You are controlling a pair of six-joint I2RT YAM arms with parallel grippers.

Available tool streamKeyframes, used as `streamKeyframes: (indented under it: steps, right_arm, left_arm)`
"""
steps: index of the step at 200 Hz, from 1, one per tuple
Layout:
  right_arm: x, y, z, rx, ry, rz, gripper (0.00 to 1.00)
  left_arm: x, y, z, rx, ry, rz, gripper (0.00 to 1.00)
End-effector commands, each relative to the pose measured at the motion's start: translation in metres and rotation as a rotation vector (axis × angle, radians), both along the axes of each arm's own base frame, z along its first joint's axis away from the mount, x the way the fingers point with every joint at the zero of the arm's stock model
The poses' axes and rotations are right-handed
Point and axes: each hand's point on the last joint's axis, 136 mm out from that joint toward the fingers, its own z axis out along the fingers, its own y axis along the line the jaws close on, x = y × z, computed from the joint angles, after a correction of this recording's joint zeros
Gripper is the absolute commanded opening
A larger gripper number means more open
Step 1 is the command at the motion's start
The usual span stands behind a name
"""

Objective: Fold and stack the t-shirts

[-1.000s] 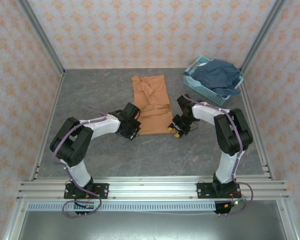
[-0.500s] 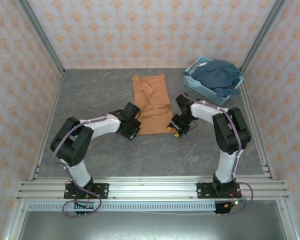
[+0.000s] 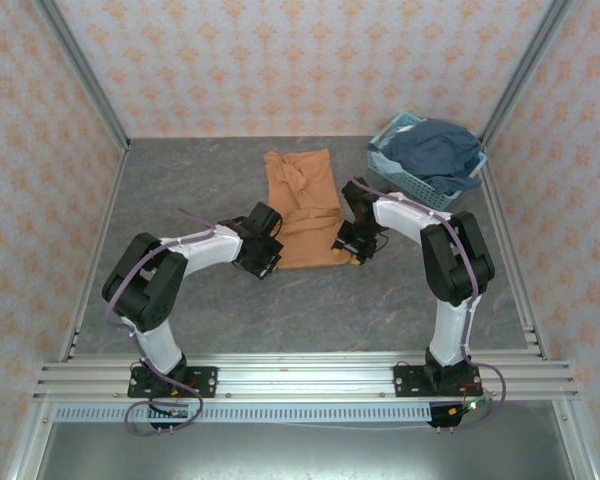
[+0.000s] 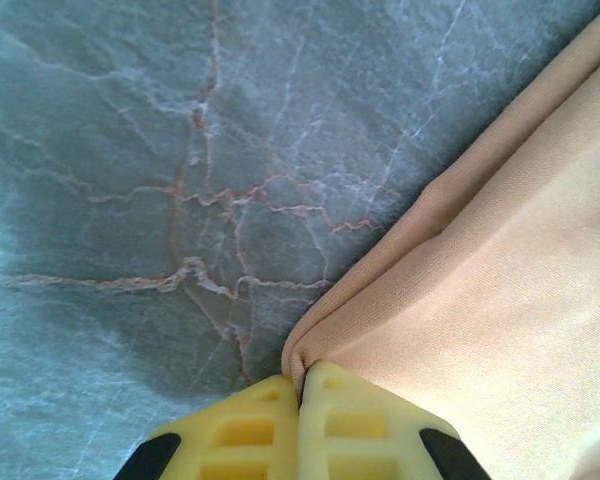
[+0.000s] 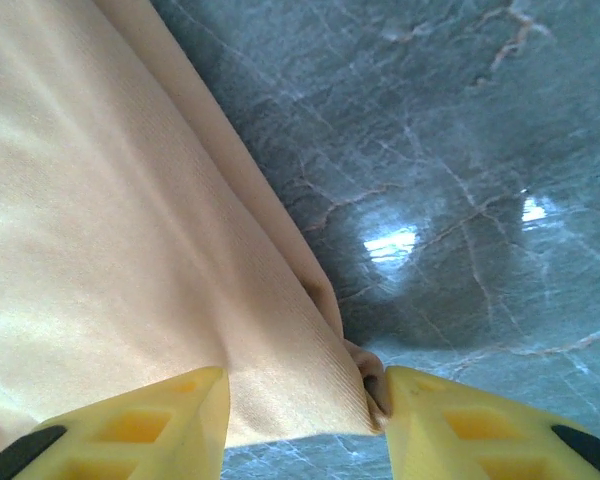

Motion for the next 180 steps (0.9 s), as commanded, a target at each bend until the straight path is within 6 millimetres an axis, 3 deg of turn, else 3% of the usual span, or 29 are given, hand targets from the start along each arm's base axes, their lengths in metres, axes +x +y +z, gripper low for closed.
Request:
streamKeyframes:
  steps: [1,50,77,97,135,156,166,180]
  right_arm:
    - [-0.01,-0.012,-0.012,-0.071,0.03,0.03,0.4]
    - [-0.002,-0.003,-0.027,-0.053,0.043,0.001,0.26]
    - [0.009,0.0,-0.02,-0.052,-0.005,0.002,0.01]
    - [0.024,0.006,0.008,-0.03,-0.086,0.023,0.0]
    - [0.069,0.009,0.094,0.006,-0.264,0.013,0.0]
    - [0.093,0.009,0.146,0.026,-0.369,0.004,0.0]
    - [0.096,0.01,0.158,0.042,-0.381,0.009,0.0]
    - [0.091,0.017,0.16,0.076,-0.357,0.017,0.0]
  left_arm:
    - [0.004,0.006,0.001,0.041,0.0,-0.008,0.0]
    - [0.003,0.005,0.0,0.04,0.005,-0.013,0.0]
    - [0.008,0.004,0.004,0.046,-0.009,-0.028,0.0]
    - [0.023,0.005,0.029,0.056,-0.07,-0.056,0.0]
    - [0.073,0.009,0.122,0.047,-0.254,-0.083,0.0]
    - [0.091,0.013,0.164,0.037,-0.33,-0.091,0.0]
    - [0.092,0.015,0.176,0.04,-0.348,-0.095,0.0]
    - [0.087,0.016,0.179,0.034,-0.347,-0.096,0.0]
